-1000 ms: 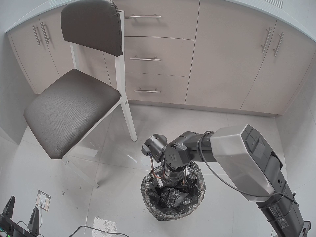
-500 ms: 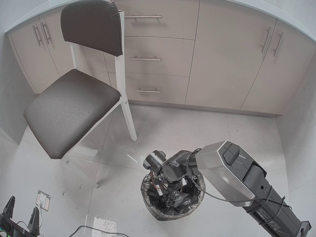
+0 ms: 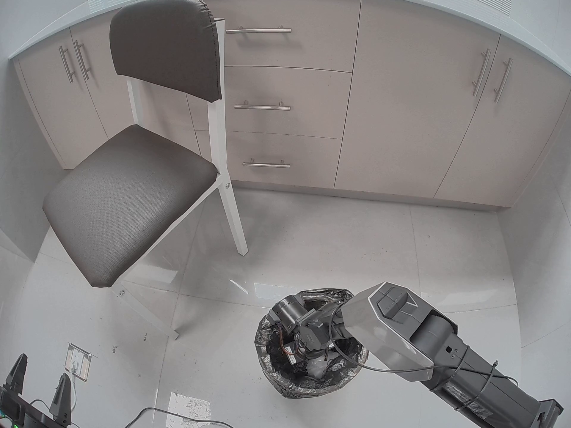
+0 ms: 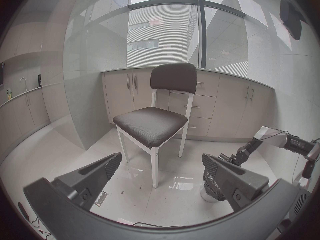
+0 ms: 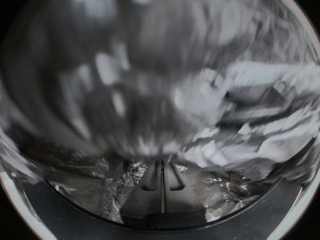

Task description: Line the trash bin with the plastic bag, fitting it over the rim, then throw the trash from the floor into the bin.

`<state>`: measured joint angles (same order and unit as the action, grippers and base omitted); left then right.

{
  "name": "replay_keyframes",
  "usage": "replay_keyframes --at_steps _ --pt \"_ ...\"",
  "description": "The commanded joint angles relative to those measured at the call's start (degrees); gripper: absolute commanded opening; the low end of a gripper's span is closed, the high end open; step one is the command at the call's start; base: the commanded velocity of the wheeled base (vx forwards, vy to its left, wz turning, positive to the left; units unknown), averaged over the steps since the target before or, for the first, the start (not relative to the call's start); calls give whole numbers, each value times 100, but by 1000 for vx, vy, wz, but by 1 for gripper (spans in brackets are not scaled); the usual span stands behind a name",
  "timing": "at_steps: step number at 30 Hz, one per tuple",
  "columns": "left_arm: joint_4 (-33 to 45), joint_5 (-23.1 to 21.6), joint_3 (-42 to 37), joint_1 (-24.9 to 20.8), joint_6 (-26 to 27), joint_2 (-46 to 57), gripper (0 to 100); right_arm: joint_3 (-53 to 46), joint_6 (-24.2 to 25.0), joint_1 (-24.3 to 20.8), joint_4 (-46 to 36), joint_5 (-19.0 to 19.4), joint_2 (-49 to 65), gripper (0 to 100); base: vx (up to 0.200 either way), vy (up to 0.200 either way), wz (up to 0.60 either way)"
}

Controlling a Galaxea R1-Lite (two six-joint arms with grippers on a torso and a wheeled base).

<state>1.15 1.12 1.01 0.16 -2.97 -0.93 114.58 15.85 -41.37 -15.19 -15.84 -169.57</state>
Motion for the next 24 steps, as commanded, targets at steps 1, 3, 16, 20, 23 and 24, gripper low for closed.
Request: replay_keyframes --at_steps 1,3,16,20,23,24 --pt "0 2 -31 2 -1 84 100 1 -12 7 78 2 -331 0 0 0 0" --pt "0 2 -31 2 -1 84 100 1 -12 15 201 -7 -410 0 0 0 0" --pt "0 2 -31 2 -1 84 100 1 -99 226 508 -7 -709 0 0 0 0" --pt "0 2 -40 2 -1 84 100 1 -161 244 614 -7 -762 0 0 0 0" --pt "0 2 -31 2 -1 84 100 1 -170 244 614 -7 -805 0 0 0 0" --pt "0 11 -31 2 -1 84 100 1 -179 244 614 -7 -805 0 0 0 0"
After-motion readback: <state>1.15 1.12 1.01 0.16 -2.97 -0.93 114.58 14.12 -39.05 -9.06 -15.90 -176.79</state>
